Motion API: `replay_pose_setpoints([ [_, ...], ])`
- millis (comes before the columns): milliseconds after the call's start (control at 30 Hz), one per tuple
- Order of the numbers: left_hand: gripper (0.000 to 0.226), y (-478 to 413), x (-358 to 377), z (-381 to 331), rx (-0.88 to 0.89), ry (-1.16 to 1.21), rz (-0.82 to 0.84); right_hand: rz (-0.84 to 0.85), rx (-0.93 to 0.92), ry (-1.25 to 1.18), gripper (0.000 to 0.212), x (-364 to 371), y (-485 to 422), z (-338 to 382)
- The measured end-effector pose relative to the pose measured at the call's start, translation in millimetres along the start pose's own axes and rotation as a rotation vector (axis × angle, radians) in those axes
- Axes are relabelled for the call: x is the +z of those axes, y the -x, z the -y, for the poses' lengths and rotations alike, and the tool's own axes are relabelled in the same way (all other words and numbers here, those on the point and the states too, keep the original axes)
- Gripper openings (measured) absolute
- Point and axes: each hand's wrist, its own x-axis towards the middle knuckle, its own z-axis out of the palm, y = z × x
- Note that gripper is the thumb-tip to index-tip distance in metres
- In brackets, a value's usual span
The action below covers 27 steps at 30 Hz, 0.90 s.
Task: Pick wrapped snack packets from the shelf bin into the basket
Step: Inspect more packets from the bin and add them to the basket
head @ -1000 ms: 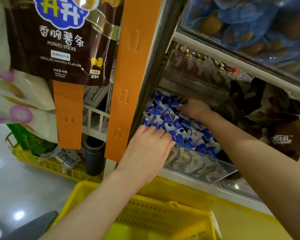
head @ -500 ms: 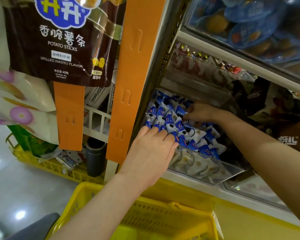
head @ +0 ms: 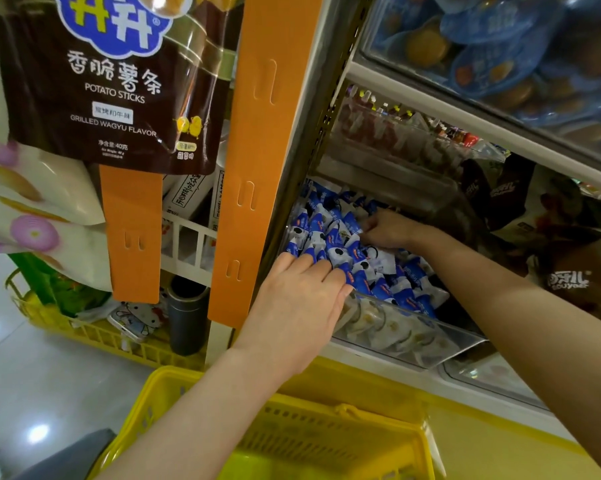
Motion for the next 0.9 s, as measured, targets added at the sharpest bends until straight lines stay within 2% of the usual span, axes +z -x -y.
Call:
replay_pose_setpoints([
  [67,0.046,-0.1,0.1,0.0,0.0,-0.001,-0.004,-0.005,-0.042,-0.035,0.02,-1.1,5.3,-1.1],
  [133,0.046,0.0,0.2,-0.1,0.002,-0.002,-0.007,-0.054,-0.062,-0.098,0.028,-2.9,12.8,-2.9],
  [233,0.046,-0.2,-0.2,-0.1,-0.001,0.009,-0.002,-0.166,-0.073,-0.066,0.028,-2.3,27.5,-8.4],
  [467,0.045,0.8,-2.7,-0.9,-0.015,0.02,0.01,-0.218,-0.081,-0.015,0.028,8.6,68.9,-19.3],
  [700,0.048,1.6,-4.2,-1.6,-0.011,0.038,0.016,-0.154,-0.145,-0.034,0.012,12.9,70.4,-21.8],
  [800,0.047,1.8,-2.6,-1.3,-0.013,0.033,0.006,-0.063,-0.144,-0.154,0.008,2.3,69.4,-27.5],
  [833,0.047,1.6,-1.7,-1.3,-0.013,0.033,0.0,-0.092,-0.133,-0.193,0.012,-0.9,67.2,-29.9],
  [900,0.048,1.2,-0.6,-1.4,-0.011,0.03,-0.009,-0.251,-0.082,-0.199,0.019,-4.9,57.4,-32.2],
])
